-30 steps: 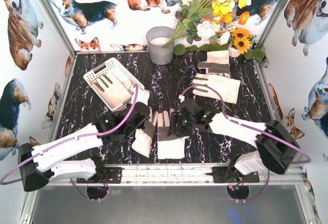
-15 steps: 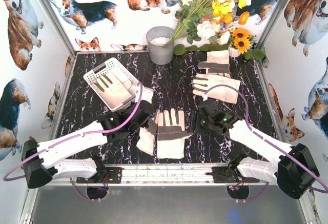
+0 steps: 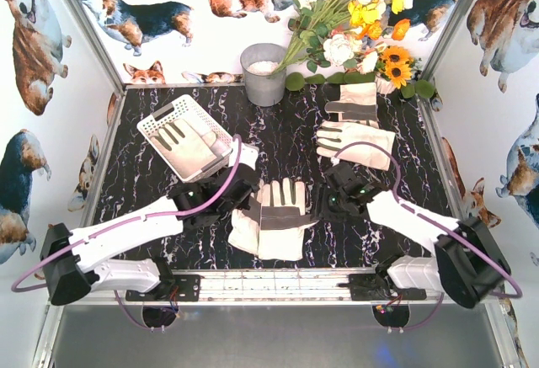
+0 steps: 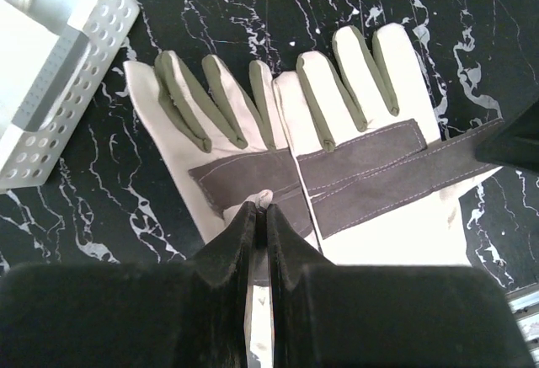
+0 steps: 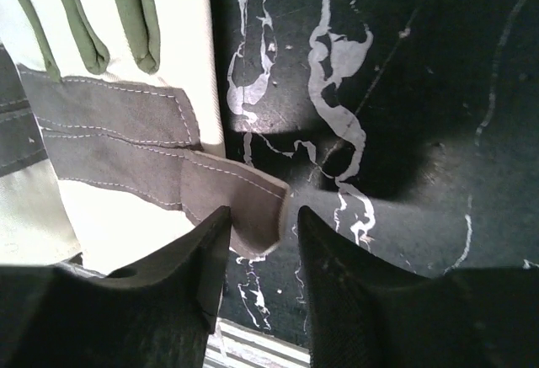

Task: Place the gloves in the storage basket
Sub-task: Turn over the glove at the center of the board, then pair the glove with the glove.

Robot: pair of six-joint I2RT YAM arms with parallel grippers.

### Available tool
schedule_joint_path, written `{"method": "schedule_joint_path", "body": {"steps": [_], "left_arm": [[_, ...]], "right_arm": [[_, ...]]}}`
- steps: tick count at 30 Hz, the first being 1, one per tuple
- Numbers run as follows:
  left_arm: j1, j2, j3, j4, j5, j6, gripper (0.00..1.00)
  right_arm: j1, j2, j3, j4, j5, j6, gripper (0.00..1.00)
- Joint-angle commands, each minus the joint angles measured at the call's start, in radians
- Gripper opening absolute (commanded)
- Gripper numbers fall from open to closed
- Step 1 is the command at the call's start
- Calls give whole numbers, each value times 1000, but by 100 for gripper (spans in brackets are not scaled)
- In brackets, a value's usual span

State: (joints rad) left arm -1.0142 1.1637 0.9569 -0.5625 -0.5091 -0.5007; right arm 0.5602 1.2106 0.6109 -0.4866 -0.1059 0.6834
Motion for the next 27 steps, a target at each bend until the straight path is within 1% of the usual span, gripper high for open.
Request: {"method": "schedule_joint_path", "body": {"steps": [1,3,5,8,9,13,20,24,27], "left_arm": [[-4,38,40,63,40,-12,0],[-9,51,36,103,58,-24,0],[-16,66,27,156,83,-39,0],[-31,94,15,247,123,-72,0],[-37,110,13,280,135,-81,0],[-65,178,11,400,167,-119,0],[-117,296,4,502,191,-211,0],[-138,327,-5,504,143,-295,0],[-146,334,-36,552,120,-376,0]], "right_arm": [[-2,59,-1,97,-72,3,37],[-2,77,-12,119,-87,10,30],[-2,84,-27,136,-92,16,20],[-2,91,-46,147,-89,19,11],[-2,94,-51,149,-88,20,9],[-2,106,-68,159,-86,26,9],[-2,117,-76,176,-84,29,9],[-2,132,-71,182,-87,27,9],[-2,141,-71,192,-92,30,8]]}}
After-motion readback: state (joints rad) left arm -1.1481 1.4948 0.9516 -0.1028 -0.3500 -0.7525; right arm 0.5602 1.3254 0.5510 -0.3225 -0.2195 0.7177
